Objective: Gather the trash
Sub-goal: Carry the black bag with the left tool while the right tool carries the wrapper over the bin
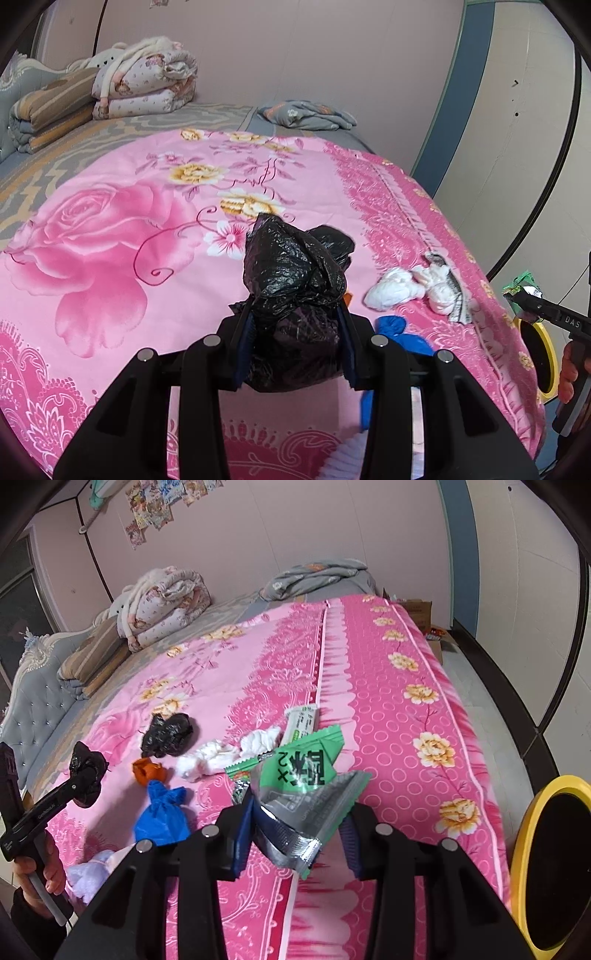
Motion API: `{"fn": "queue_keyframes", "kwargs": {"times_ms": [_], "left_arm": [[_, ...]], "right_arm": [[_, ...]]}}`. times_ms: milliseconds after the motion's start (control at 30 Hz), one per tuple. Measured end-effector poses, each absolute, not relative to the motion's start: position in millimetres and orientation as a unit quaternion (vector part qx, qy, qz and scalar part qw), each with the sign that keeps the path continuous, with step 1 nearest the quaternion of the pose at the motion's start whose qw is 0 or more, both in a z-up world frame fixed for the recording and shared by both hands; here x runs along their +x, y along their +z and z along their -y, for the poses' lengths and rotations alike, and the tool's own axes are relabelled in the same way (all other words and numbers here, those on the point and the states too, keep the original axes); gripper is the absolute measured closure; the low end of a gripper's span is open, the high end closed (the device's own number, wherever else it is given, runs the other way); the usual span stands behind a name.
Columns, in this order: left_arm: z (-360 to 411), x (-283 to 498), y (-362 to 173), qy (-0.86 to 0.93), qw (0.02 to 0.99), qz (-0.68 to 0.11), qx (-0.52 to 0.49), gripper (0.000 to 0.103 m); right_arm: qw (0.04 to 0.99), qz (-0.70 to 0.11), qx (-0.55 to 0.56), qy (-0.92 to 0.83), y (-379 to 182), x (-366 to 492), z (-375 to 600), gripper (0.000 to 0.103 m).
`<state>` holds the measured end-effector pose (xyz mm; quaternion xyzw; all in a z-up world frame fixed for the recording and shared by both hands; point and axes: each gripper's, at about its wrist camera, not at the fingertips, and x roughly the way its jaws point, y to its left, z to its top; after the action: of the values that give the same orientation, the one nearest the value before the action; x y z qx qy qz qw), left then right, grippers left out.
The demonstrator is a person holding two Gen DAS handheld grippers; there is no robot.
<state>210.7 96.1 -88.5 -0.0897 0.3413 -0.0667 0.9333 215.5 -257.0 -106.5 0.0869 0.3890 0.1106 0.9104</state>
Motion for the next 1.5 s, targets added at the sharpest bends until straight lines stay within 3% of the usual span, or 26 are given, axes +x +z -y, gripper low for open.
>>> {"fn": "queue_keyframes", "kwargs": {"times_ms": [900,1500], "left_arm": [[-5.5,176.6,-1.5,-0.122,0.945,-0.293,-0.075,0.066],[101.2,174.0,24.8,-0.188,0.937,-0.289,-0.049,0.066]], "right_arm": [[0.944,-0.3,0.112,0.076,-12.8,142.5,316.9,0.065],[0.953,-0.265,0.149,0.018,3.3,114.1,395.0,0.065]]}}
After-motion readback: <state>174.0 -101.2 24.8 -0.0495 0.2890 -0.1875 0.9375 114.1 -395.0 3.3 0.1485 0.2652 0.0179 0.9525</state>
